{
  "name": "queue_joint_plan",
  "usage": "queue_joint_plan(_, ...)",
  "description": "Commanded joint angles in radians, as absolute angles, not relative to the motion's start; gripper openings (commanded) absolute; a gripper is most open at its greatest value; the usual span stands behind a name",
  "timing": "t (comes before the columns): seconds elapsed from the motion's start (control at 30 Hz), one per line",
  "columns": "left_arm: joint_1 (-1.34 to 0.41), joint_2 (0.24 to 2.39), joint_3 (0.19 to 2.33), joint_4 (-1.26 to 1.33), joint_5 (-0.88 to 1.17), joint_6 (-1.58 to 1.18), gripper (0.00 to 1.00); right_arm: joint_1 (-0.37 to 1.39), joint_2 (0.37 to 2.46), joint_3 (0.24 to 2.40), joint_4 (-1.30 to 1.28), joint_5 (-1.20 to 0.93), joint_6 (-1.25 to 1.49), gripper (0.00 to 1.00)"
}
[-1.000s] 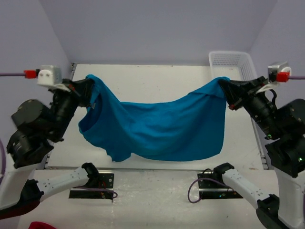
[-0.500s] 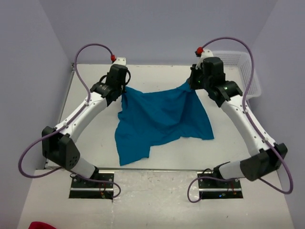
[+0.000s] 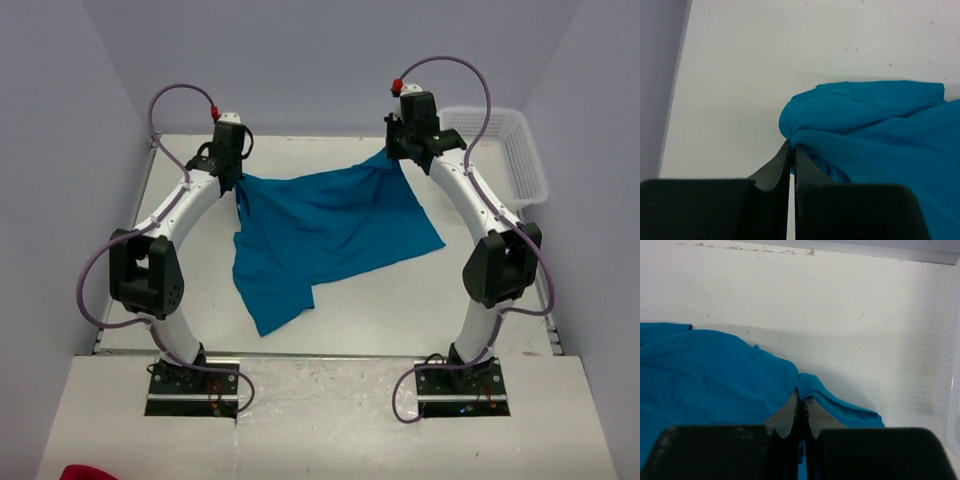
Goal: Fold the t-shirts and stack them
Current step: Flatten out the tshirt
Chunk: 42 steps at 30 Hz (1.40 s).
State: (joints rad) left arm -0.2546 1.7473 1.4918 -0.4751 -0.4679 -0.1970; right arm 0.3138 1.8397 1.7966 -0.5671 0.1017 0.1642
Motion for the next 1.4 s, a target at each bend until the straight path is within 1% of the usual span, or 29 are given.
queue_joint_plan(0.0,-0.244,1.782,1.546,-0.413,-0.488,-0.170,0.00,0.278,1.923,1.920,-0.554,0.063,0.129,0.00)
queue_joint_plan(0.07,-0.239,1.799,1.552,-0.390,-0.509,-0.173,0.00,0.256,1.963,1.962,-0.564,0.049,0.123,0.01)
queue_joint_plan(0.1,-0.238,1.805,1.566,-0.390,-0.521,-0.181,0.19,0.252,2.003,2.009,-0.586,0.038,0.114,0.18)
queue_joint_plan(0.13,-0.236,1.815,1.575,-0.390,-0.535,-0.183,0.33,0.245,2.020,2.032,-0.600,0.043,0.109,0.28)
queue_joint_plan(0.17,-0.236,1.815,1.581,-0.384,-0.573,-0.186,0.39,0.236,2.034,2.051,-0.613,0.057,0.107,0.42)
queue_joint_plan(0.2,-0.236,1.812,1.586,-0.380,-0.592,-0.186,0.46,0.232,2.045,2.072,-0.641,0.083,0.103,0.51)
queue_joint_plan(0.23,-0.236,1.798,1.589,-0.377,-0.612,-0.186,0.58,0.227,2.046,2.089,-0.652,0.098,0.107,0.58)
queue_joint_plan(0.27,-0.236,1.787,1.591,-0.370,-0.656,-0.189,0.74,0.222,2.037,2.086,-0.660,0.121,0.115,0.68)
queue_joint_plan(0.3,-0.236,1.775,1.591,-0.373,-0.669,-0.198,0.99,0.221,2.020,2.073,-0.658,0.141,0.123,0.72)
queue_joint_plan(0.33,-0.236,1.747,1.589,-0.376,-0.661,-0.212,1.00,0.222,1.973,2.025,-0.646,0.165,0.136,0.81)
queue_joint_plan(0.37,-0.236,1.732,1.583,-0.383,-0.654,-0.221,1.00,0.221,1.948,2.004,-0.643,0.172,0.152,0.87)
queue_joint_plan(0.4,-0.238,1.712,1.577,-0.391,-0.643,-0.233,1.00,0.222,1.924,1.979,-0.646,0.179,0.167,0.90)
queue_joint_plan(0.47,-0.239,1.649,1.537,-0.423,-0.597,-0.285,1.00,0.222,1.847,1.905,-0.670,0.189,0.222,0.93)
queue_joint_plan(0.53,-0.258,1.565,1.456,-0.452,-0.560,-0.342,1.00,0.225,1.775,1.826,-0.692,0.202,0.281,0.93)
queue_joint_plan(0.63,-0.320,1.445,1.318,-0.474,-0.581,-0.429,1.00,0.233,1.701,1.695,-0.698,0.288,0.339,0.93)
queue_joint_plan(0.7,-0.365,1.369,1.223,-0.483,-0.571,-0.500,0.95,0.235,1.640,1.616,-0.704,0.304,0.366,0.92)
queue_joint_plan(0.73,-0.421,1.347,1.198,-0.501,-0.551,-0.526,0.93,0.235,1.605,1.588,-0.706,0.299,0.377,0.91)
queue_joint_plan(0.8,-0.498,1.290,1.129,-0.522,-0.540,-0.590,0.91,0.236,1.569,1.501,-0.695,0.255,0.403,0.89)
queue_joint_plan(0.83,-0.578,1.275,1.108,-0.555,-0.558,-0.616,0.90,0.238,1.550,1.462,-0.680,0.227,0.413,0.89)
queue_joint_plan(0.87,-0.616,1.261,1.074,-0.586,-0.581,-0.650,0.89,0.238,1.507,1.383,-0.634,0.163,0.419,0.88)
queue_joint_plan(0.9,-0.653,1.232,1.054,-0.603,-0.590,-0.711,0.88,0.238,1.487,1.350,-0.615,0.135,0.423,0.87)
queue_joint_plan(0.97,-0.731,1.206,0.982,-0.626,-0.563,-0.809,0.84,0.244,1.441,1.266,-0.566,0.086,0.420,0.84)
queue_joint_plan(1.07,-0.827,1.163,0.887,-0.678,-0.575,-0.944,0.82,0.253,1.408,1.229,-0.577,0.106,0.420,0.80)
queue_joint_plan(1.1,-0.868,1.163,0.871,-0.713,-0.589,-0.978,0.81,0.258,1.401,1.223,-0.581,0.115,0.422,0.77)
queue_joint_plan(1.13,-0.891,1.163,0.853,-0.724,-0.595,-1.011,0.78,0.259,1.390,1.217,-0.584,0.124,0.422,0.75)
queue_joint_plan(1.17,-0.913,1.169,0.824,-0.736,-0.603,-1.059,0.78,0.261,1.379,1.197,-0.581,0.130,0.426,0.74)
queue_joint_plan(1.23,-0.978,1.184,0.792,-0.781,-0.626,-1.121,0.76,0.262,1.345,1.165,-0.563,0.133,0.429,0.67)
queue_joint_plan(1.37,-1.072,1.264,0.778,-0.844,-0.635,-1.248,0.72,0.262,1.339,1.154,-0.564,0.143,0.425,0.62)
